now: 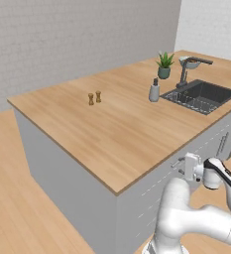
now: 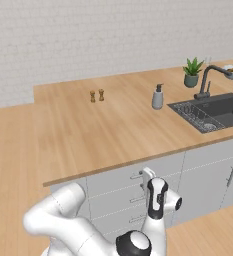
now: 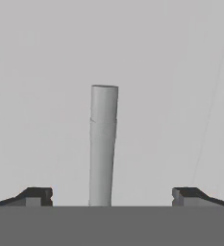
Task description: Take a straw from the drawer in front and place it inside the glass cup on the dining counter.
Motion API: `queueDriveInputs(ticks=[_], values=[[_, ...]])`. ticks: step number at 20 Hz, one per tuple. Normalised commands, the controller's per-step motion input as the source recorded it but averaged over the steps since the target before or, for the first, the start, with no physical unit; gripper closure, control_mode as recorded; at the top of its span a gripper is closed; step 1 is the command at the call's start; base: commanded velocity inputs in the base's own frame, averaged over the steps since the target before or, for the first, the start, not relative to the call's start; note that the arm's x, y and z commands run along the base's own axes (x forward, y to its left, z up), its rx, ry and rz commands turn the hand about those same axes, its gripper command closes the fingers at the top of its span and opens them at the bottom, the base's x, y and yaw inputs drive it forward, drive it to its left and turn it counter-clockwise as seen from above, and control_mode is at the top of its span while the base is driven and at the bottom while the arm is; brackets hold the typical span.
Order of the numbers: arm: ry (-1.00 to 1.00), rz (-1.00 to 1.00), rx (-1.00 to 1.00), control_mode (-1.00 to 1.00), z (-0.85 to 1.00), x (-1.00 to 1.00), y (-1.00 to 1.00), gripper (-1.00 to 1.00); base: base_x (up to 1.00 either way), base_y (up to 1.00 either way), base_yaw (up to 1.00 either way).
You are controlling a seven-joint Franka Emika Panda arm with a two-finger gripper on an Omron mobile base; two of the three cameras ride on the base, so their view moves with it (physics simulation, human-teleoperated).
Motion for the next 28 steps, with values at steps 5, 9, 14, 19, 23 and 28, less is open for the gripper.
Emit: queueDriveInputs(ticks=[5, 9, 14, 19, 23, 28], values=[[0.00, 0.01, 0.01, -1.00, -0.29, 0.39, -0.10, -1.00, 0.00, 0.00, 0.00], [0.01, 0.01, 0.02, -1.00, -0.16, 0.39, -0.01, -1.00, 0.00, 0.00, 0.00], [0.00, 0.03, 0.01, -1.00, -0.08, 0.25, 0.08, -1.00, 0.00, 0.00, 0.00], [0.01, 0.03, 0.00, -1.00, -0.22, 0.23, 0.25, 1.00, 0.00, 0.00, 0.00], [0.00, 0.03, 0.00, -1.00, -0.11, -0.02, 0.30, 1.00, 0.00, 0.00, 0.00], [-0.01, 0.01, 0.00, -1.00, 0.00, -0.26, 0.26, 1.00, 0.00, 0.00, 0.00]])
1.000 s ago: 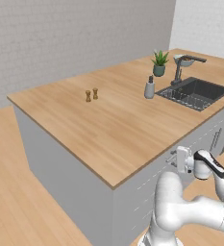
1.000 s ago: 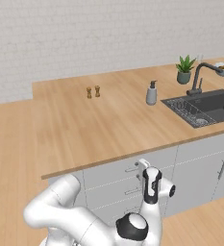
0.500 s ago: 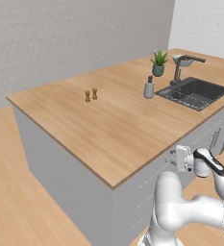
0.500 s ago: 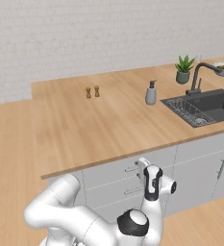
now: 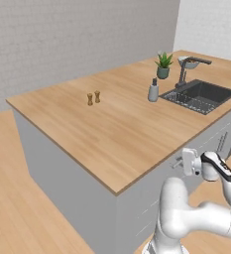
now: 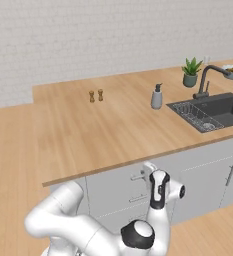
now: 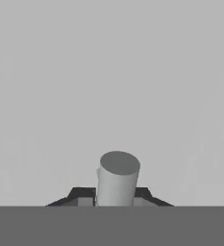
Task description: Take a straw from the drawer in front and place it inside the glass cup on the dining counter.
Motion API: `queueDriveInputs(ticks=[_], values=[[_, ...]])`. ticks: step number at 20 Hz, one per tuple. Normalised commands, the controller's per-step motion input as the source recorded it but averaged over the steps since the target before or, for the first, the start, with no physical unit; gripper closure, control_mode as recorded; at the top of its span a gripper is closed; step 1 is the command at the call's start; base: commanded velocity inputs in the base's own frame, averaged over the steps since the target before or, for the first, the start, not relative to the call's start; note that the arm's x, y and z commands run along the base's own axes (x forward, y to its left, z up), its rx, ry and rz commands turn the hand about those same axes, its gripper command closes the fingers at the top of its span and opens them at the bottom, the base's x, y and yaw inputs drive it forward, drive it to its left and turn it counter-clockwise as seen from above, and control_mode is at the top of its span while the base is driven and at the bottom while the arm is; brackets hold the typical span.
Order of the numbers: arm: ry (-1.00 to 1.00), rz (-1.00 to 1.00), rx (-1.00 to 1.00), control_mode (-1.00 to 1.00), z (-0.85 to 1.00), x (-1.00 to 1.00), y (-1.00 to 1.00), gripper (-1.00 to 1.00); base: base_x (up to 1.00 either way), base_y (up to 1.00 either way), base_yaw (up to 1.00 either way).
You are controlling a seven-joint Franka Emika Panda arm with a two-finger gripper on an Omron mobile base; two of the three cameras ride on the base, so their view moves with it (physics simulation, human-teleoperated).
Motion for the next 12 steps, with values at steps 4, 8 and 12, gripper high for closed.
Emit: queueDriveInputs(ticks=[4, 8, 12], values=[[-0.09, 0.00, 0.00, -1.00, 0.00, -0.73, -0.01, 1.00, 0.00, 0.00, 0.00], [-0.10, 0.00, 0.03, -1.00, 0.00, -1.00, -0.20, 1.00, 0.00, 0.00, 0.00], [-0.05, 0.00, 0.09, -1.00, 0.00, -1.00, -0.29, 1.00, 0.00, 0.00, 0.00]])
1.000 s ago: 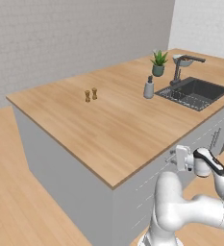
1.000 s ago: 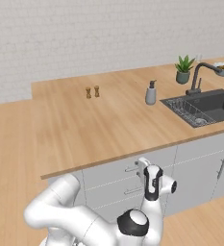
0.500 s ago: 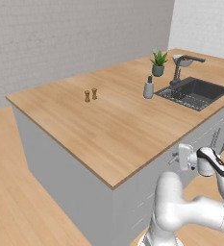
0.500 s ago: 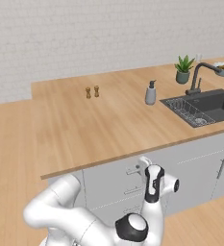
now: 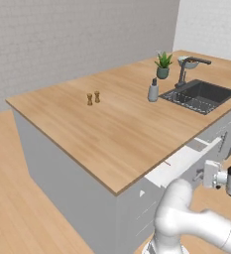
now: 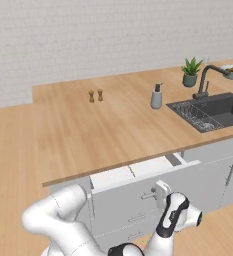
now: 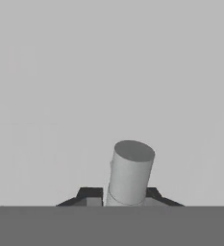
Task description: Take a straw from the drawer in front and place it inside the glass cup on the dining counter.
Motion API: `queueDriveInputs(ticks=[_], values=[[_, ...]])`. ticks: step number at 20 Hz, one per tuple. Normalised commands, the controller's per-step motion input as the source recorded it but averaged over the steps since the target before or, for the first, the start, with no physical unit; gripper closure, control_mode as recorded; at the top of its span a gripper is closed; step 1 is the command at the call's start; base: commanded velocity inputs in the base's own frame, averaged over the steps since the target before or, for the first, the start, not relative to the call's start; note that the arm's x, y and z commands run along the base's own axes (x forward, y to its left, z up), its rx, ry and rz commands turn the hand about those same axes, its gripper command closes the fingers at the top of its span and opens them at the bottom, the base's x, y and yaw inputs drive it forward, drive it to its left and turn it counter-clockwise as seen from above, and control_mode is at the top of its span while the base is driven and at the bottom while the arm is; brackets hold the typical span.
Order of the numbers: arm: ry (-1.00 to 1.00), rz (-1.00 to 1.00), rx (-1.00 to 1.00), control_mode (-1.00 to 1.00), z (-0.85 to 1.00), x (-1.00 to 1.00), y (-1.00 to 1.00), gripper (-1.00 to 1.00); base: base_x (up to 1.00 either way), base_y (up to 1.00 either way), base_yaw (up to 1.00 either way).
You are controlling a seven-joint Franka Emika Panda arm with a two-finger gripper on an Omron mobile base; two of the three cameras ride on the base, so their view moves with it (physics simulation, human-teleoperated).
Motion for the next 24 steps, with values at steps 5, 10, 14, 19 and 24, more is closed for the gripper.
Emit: queueDriveInputs(ticks=[5, 10, 14, 19, 24], values=[[0.00, 0.00, 0.10, -1.00, 0.00, -1.00, -0.27, 1.00, 0.00, 0.00, 0.00], [0.07, 0.00, 0.02, -1.00, -0.17, -0.38, -0.08, -1.00, 0.00, 0.00, 0.00], [0.03, 0.00, 0.00, -1.00, 0.02, -0.13, 0.00, -1.00, 0.00, 0.00, 0.00], [0.00, 0.00, 0.00, -1.00, 0.45, -0.62, -0.17, -1.00, 0.00, 0.00, 0.00], [-0.02, 0.01, -0.03, -1.00, 0.84, -0.55, -0.16, -1.00, 0.00, 0.00, 0.00]])
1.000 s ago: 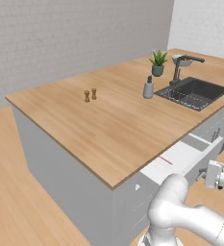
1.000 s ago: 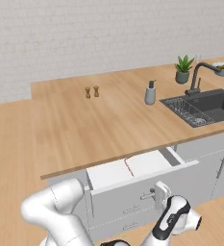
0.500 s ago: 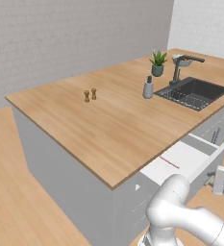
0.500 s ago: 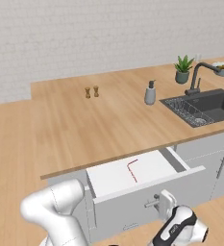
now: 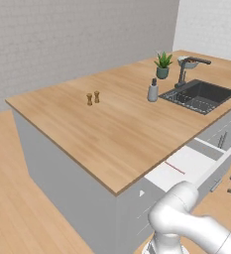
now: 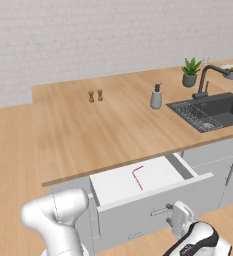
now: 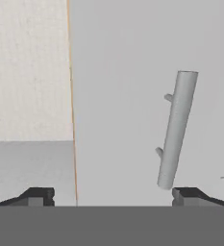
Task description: Take a straw from the drawer in front and place it inside the glass cup on the dining counter.
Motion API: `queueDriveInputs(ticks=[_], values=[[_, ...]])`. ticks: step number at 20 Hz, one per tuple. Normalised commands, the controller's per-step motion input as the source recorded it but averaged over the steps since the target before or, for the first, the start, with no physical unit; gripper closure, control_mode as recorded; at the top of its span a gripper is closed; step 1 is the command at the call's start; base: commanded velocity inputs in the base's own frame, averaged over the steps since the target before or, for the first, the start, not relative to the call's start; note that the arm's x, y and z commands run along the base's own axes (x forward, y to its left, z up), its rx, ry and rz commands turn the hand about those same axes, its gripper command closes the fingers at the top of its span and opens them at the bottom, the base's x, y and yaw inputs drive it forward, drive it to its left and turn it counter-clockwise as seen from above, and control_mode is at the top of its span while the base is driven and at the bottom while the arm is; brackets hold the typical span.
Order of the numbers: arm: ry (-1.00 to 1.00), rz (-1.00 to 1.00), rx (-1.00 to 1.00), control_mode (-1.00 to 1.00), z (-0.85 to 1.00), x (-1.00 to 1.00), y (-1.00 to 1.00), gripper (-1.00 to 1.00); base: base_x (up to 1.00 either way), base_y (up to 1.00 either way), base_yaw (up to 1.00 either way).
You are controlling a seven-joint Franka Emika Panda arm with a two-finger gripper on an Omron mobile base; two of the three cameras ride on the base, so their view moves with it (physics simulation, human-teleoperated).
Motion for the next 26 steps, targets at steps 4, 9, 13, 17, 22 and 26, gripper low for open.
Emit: queueDriveInputs(ticks=[4, 9, 13, 17, 22, 26], values=[[0.00, 0.02, -0.17, -1.00, 1.00, -0.07, 0.00, -1.00, 0.00, 0.00, 0.00], [0.00, 0.11, -0.33, -1.00, 0.98, 0.16, 0.15, -1.00, 0.00, 0.00, 0.00], [0.02, 0.16, -0.37, -1.00, 0.91, 0.21, 0.20, -1.00, 0.00, 0.00, 0.00], [0.19, 0.17, -0.31, -1.00, 0.59, 0.33, 0.24, -1.00, 0.00, 0.00, 0.00], [0.45, 0.12, -0.21, -1.00, 0.04, 0.64, 0.31, -1.00, 0.00, 0.00, 0.00], [0.38, 0.11, -0.17, -1.00, -0.23, 0.65, 0.25, -1.00, 0.00, 0.00, 0.00]])
